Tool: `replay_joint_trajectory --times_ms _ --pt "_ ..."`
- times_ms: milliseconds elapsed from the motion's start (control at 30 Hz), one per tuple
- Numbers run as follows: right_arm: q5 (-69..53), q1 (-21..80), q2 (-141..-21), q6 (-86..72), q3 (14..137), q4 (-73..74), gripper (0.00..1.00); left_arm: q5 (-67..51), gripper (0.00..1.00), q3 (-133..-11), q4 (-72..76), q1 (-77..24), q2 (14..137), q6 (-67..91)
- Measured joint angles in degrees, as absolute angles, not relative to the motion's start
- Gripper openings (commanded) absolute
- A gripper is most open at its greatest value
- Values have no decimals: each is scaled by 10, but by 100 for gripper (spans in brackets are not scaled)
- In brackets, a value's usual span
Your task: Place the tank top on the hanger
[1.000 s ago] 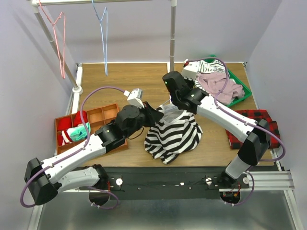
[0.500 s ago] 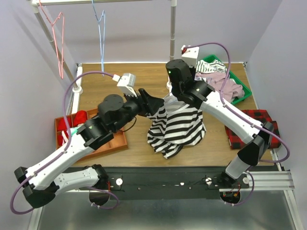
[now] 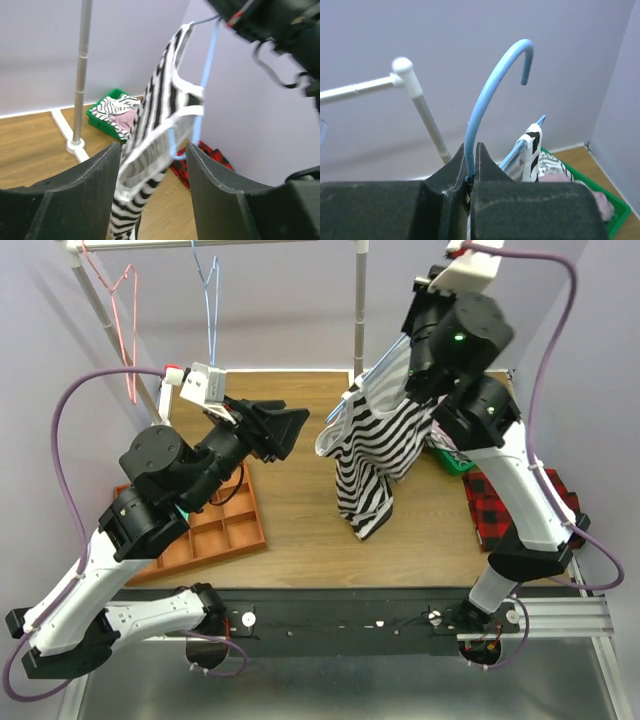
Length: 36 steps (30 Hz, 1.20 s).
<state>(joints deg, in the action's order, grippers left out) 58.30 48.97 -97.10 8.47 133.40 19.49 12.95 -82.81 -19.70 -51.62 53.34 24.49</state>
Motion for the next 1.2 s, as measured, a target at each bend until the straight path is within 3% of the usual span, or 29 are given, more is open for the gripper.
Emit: replay_joint_trajectory --times_ms 200,700,1200 --pt "561 526 -956 140 1384 155 1 135 67 -888 -223 -516 569 204" --pt "523 533 -913 101 1179 166 1 66 60 -1013 -380 -516 641 100" --pt "508 533 -913 68 1139 170 1 -5 54 -995 -460 -517 718 73"
